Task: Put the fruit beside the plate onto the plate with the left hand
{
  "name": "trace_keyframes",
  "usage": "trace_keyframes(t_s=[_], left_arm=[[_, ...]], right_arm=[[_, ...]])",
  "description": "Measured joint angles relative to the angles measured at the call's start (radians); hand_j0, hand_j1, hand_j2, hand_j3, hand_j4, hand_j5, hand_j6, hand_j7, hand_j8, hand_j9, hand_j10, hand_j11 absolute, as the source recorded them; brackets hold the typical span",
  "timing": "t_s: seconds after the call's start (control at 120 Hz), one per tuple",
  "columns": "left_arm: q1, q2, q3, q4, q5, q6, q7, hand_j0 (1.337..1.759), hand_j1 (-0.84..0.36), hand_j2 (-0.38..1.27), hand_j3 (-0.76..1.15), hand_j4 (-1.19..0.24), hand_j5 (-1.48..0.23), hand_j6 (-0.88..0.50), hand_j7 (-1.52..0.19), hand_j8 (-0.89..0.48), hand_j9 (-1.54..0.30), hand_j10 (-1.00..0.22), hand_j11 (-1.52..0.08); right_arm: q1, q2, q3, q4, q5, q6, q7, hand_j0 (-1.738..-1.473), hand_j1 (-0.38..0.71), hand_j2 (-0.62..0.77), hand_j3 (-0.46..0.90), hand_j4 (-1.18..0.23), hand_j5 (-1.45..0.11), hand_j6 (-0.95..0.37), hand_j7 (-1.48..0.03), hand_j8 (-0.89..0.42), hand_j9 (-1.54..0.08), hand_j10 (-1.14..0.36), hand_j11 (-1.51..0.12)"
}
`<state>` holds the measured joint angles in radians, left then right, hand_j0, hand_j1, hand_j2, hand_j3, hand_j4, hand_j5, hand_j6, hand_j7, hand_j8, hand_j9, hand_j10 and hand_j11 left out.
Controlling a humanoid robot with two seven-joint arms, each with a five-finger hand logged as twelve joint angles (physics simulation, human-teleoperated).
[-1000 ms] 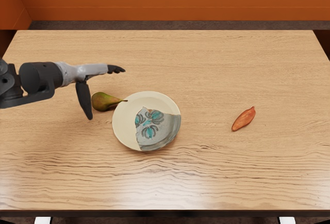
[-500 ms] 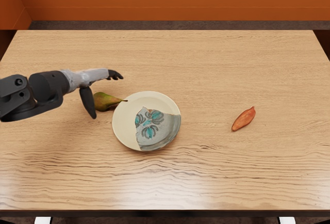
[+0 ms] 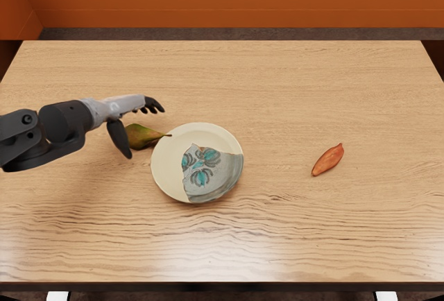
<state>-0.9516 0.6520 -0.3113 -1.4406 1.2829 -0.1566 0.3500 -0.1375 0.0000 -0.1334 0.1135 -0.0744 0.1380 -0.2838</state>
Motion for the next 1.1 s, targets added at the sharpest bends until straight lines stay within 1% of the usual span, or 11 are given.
trace_keyframes(t_s=[0.425, 0.742, 1.1], left_arm=[[0.006, -0.005, 0.023, 0.013, 0.01, 0.014, 0.003, 1.658, -0.03, 0.07, 0.0, -0.32, -0.41, -0.32, -0.41, -0.32, -0.41, -0.32, -0.41], [0.008, -0.005, 0.029, 0.029, 0.011, 0.023, 0.002, 1.658, -0.06, 0.07, 0.0, -0.35, -0.45, -0.35, -0.45, -0.35, -0.45, -0.35, -0.45], [0.007, -0.018, 0.05, 0.029, 0.011, 0.087, 0.001, 1.658, -0.08, 0.08, 0.0, -0.37, -0.47, -0.37, -0.47, -0.37, -0.47, -0.37, -0.47]], right_arm=[[-0.001, 0.0, 0.0, 0.0, 0.0, 0.0, 0.0, -1.658, -0.35, 0.0, 0.0, 0.0, 0.0, 0.0, 0.0, 0.0, 0.0, 0.0, 0.0], [-0.002, 0.0, 0.0, 0.0, 0.0, 0.0, 0.0, -1.658, -0.35, 0.0, 0.0, 0.0, 0.0, 0.0, 0.0, 0.0, 0.0, 0.0, 0.0], [-0.004, 0.0, 0.0, 0.0, 0.001, 0.0, 0.0, -1.658, -0.35, 0.0, 0.0, 0.0, 0.0, 0.0, 0.0, 0.0, 0.0, 0.0, 0.0]])
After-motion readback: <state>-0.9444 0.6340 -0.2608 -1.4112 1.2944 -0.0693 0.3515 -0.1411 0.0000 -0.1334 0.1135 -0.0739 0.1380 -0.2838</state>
